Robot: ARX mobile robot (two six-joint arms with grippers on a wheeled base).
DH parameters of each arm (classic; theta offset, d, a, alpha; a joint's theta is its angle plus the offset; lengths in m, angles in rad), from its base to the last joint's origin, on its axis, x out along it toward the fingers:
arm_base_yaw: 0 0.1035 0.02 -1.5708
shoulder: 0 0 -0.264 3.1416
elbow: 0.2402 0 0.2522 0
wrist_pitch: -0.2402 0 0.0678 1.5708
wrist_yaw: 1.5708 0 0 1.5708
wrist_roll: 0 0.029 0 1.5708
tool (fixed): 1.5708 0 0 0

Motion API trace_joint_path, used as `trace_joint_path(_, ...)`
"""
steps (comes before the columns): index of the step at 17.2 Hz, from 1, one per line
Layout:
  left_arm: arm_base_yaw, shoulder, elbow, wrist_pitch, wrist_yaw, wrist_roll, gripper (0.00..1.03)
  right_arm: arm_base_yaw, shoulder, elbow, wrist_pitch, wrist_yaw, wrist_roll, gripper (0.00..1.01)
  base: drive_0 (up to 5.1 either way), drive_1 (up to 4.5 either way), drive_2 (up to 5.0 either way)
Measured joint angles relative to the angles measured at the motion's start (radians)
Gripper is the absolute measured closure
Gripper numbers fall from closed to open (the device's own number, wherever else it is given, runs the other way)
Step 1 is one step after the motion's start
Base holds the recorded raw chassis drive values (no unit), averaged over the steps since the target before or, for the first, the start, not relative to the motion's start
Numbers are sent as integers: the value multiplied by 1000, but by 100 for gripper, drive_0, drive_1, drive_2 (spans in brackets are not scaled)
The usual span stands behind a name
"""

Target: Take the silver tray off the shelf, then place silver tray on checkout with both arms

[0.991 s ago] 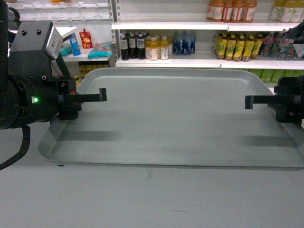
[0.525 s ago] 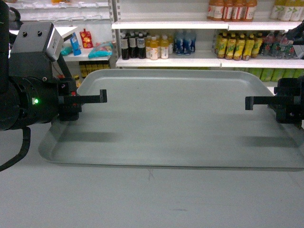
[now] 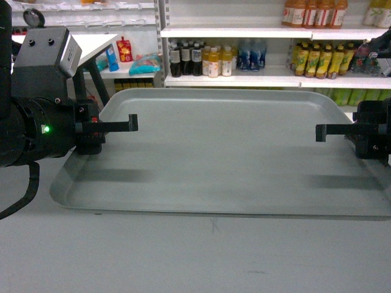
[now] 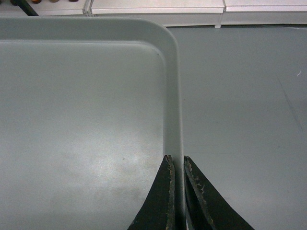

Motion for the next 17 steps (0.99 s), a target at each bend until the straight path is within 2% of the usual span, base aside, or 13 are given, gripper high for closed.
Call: trace_joint_path(17, 1, 0, 0, -1, 0, 0, 99, 1, 1, 0, 0, 0, 0, 98, -501, 241, 241)
